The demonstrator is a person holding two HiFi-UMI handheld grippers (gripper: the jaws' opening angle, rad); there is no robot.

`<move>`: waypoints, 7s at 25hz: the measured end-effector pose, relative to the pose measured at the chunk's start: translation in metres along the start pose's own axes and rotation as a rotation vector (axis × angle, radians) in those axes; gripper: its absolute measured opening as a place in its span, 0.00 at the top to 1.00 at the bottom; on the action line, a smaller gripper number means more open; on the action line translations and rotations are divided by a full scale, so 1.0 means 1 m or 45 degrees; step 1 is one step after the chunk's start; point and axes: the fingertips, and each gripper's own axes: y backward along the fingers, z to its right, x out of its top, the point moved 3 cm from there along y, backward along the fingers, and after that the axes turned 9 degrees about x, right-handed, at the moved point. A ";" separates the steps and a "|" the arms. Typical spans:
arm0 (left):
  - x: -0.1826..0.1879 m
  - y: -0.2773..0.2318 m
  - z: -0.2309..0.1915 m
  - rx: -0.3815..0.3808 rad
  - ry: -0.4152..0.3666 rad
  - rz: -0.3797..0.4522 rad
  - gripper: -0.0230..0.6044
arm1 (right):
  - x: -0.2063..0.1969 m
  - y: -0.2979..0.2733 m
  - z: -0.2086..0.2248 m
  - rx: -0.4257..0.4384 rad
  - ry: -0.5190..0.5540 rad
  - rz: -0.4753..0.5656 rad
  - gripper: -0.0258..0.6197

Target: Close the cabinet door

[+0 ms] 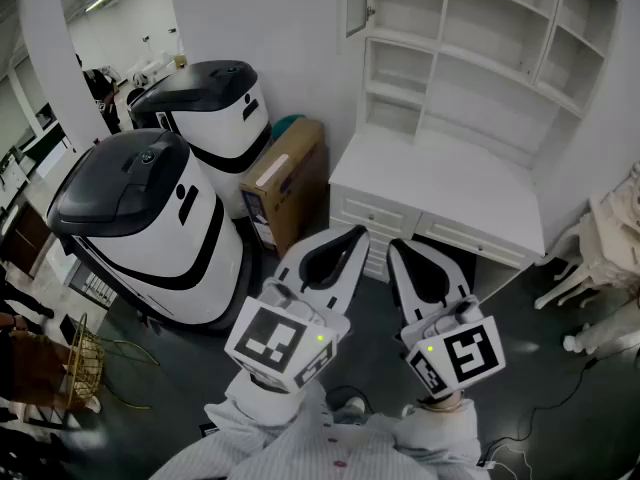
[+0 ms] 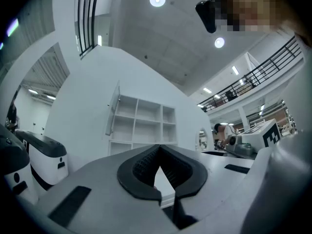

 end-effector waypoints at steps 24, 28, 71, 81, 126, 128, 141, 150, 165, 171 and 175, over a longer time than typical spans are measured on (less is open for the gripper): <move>-0.012 -0.020 0.044 0.102 -0.061 0.004 0.95 | -0.010 0.041 0.034 0.070 -0.048 0.059 0.94; -0.019 -0.028 0.039 0.115 -0.064 -0.012 0.95 | -0.017 0.034 0.040 0.078 -0.056 0.049 0.94; -0.072 -0.275 -0.250 0.006 -0.046 -0.067 0.95 | -0.088 -0.281 0.225 -0.127 -0.036 -0.040 0.94; -0.079 -0.371 -0.279 0.109 -0.077 -0.029 0.95 | -0.099 -0.331 0.318 -0.031 -0.011 -0.017 0.94; -0.072 -0.483 -0.357 0.444 -0.095 -0.047 0.77 | -0.136 -0.443 0.455 0.322 -0.136 0.009 0.94; -0.070 -0.488 -0.359 0.435 -0.105 -0.040 0.74 | -0.139 -0.442 0.455 0.318 -0.142 0.002 0.94; -0.072 -0.528 -0.370 0.376 -0.106 0.005 0.65 | -0.158 -0.416 0.475 0.170 -0.190 -0.043 0.94; -0.071 -0.541 -0.377 0.367 -0.084 0.042 0.78 | -0.165 -0.414 0.485 0.106 -0.198 -0.063 0.94; -0.072 -0.543 -0.375 0.328 -0.088 0.045 0.83 | -0.192 -0.413 0.461 0.028 -0.246 -0.124 0.94; -0.072 -0.544 -0.375 0.332 -0.079 0.049 0.83 | -0.201 -0.401 0.460 -0.013 -0.247 -0.157 0.94; -0.071 -0.546 -0.366 0.355 -0.077 0.053 0.83 | -0.202 -0.392 0.469 -0.022 -0.247 -0.165 0.94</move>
